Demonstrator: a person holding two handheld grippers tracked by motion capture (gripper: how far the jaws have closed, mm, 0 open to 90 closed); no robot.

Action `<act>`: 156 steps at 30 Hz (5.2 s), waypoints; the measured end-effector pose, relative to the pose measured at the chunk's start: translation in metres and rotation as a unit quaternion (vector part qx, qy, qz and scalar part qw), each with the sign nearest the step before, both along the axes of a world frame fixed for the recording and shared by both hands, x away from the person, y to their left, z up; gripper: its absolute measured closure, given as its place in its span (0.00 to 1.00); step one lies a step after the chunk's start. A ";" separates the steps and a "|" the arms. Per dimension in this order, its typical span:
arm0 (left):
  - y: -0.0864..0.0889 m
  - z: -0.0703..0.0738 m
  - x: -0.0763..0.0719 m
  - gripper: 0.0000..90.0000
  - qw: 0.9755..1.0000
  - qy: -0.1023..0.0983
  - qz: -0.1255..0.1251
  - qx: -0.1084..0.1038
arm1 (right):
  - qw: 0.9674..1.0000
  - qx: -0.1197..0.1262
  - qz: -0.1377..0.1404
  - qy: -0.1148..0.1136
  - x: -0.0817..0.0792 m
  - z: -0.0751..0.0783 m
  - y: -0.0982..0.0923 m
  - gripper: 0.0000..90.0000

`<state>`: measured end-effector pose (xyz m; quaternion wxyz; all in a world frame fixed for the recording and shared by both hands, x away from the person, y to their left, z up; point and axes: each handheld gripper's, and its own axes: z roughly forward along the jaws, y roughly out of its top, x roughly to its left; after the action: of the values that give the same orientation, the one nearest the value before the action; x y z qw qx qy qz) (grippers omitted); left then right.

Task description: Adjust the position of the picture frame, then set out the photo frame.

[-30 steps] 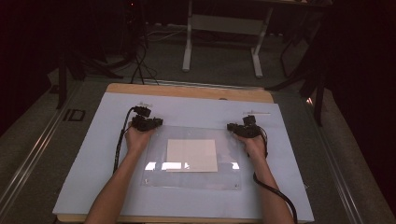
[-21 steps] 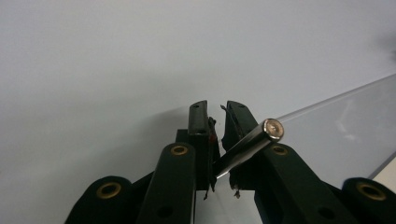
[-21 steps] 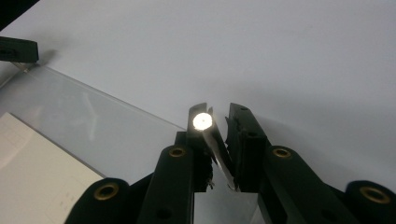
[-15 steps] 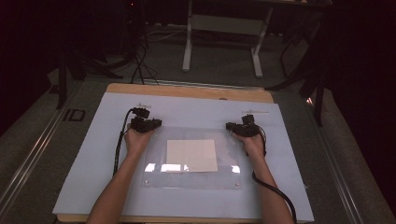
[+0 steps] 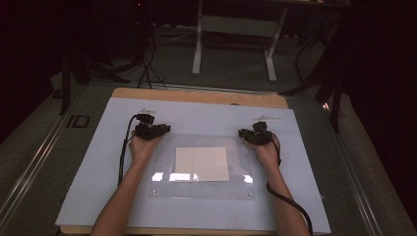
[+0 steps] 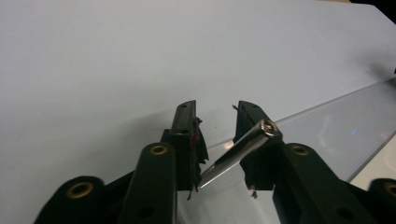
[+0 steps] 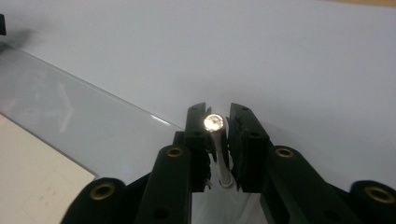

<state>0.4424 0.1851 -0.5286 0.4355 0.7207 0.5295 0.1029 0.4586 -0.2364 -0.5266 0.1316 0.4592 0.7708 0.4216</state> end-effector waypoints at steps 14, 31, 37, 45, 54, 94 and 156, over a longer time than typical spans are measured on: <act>0.015 0.006 -0.021 0.61 0.999 -0.042 -0.017 -0.016 | 0.999 -0.032 0.006 -0.040 -0.015 0.008 -0.003 0.86; 0.020 0.000 -0.035 0.63 0.996 -0.085 -0.029 0.015 | 0.997 -0.038 0.004 -0.068 -0.023 0.005 -0.005 0.94; 0.016 -0.001 -0.033 0.73 0.995 -0.095 -0.022 0.022 | 0.997 -0.040 0.004 -0.071 -0.023 0.005 -0.005 0.94; 0.010 0.000 -0.027 0.73 0.993 -0.112 -0.021 0.027 | 0.996 -0.032 0.003 -0.082 -0.023 0.009 -0.004 0.86; 0.003 0.001 -0.022 0.86 0.993 -0.113 -0.029 0.028 | 0.996 -0.029 -0.001 -0.081 -0.022 0.009 -0.004 0.94; 0.016 0.000 0.027 0.93 0.996 0.025 -0.004 -0.085 | 0.997 0.063 -0.025 0.039 0.019 0.012 -0.013 0.95; 0.011 -0.003 0.046 0.93 0.992 0.072 0.043 -0.092 | 0.997 -0.011 0.020 -0.080 -0.049 0.030 -0.044 0.73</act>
<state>0.4882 0.1958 -0.5314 0.4556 0.6598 0.5973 0.0199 0.4096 -0.2808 -0.4968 0.1893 0.4070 0.7716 0.4507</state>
